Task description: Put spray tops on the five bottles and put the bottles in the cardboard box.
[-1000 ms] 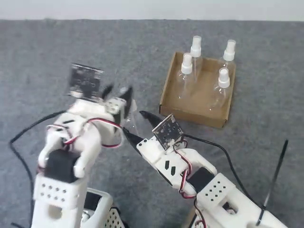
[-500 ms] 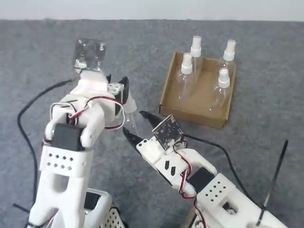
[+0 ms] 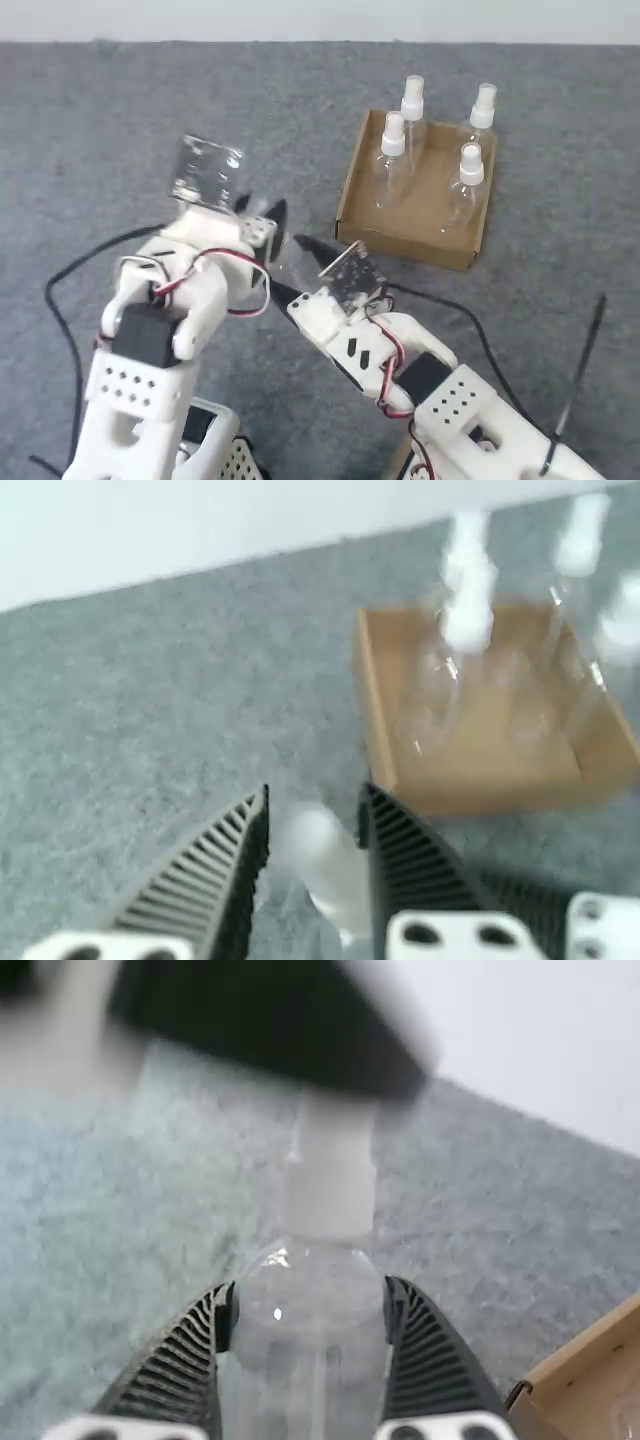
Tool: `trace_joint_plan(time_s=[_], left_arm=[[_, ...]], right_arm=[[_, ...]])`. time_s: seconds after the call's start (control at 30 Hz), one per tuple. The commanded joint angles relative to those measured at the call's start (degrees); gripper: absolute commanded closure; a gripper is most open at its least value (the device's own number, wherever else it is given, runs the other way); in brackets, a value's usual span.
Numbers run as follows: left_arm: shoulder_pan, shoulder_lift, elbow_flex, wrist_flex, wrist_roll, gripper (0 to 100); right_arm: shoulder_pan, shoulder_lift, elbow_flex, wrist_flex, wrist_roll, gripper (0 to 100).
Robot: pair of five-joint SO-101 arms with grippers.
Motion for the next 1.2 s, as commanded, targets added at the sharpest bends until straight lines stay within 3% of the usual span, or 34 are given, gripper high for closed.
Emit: trace_joint_plan(time_s=[0.0,0.23,0.37,0.53,0.8,0.93,1.17], left_arm=[[-0.4,-1.6,-2.6,0.4,-0.7,87],[-8.5,-1.7,-15.3,4.3,-0.5,87],[-9.6,-2.3,-16.7,8.0,-0.4,87],[-9.3,-10.3,-6.4,6.4,-0.4,87],[-9.2,-27.3,19.9,-5.1,-0.3,87],[-5.7,-30.9,28.7,-9.1,-0.6,87],[1.5,-35.0,33.5,-10.4,-3.3,86]], right_arm=[[0.8,-2.2,-0.9,-1.5,-0.8,99.3],[0.8,-2.2,-0.9,-1.3,-0.8,99.3],[0.8,-2.2,-0.9,-1.3,-0.8,99.3],[0.9,-2.4,-0.9,-1.2,-0.7,99.3],[7.4,-2.8,-2.8,0.0,-0.7,99.3],[9.0,-2.6,-8.9,9.3,-0.8,99.3],[12.7,-1.7,-24.4,21.7,-0.6,99.3]])
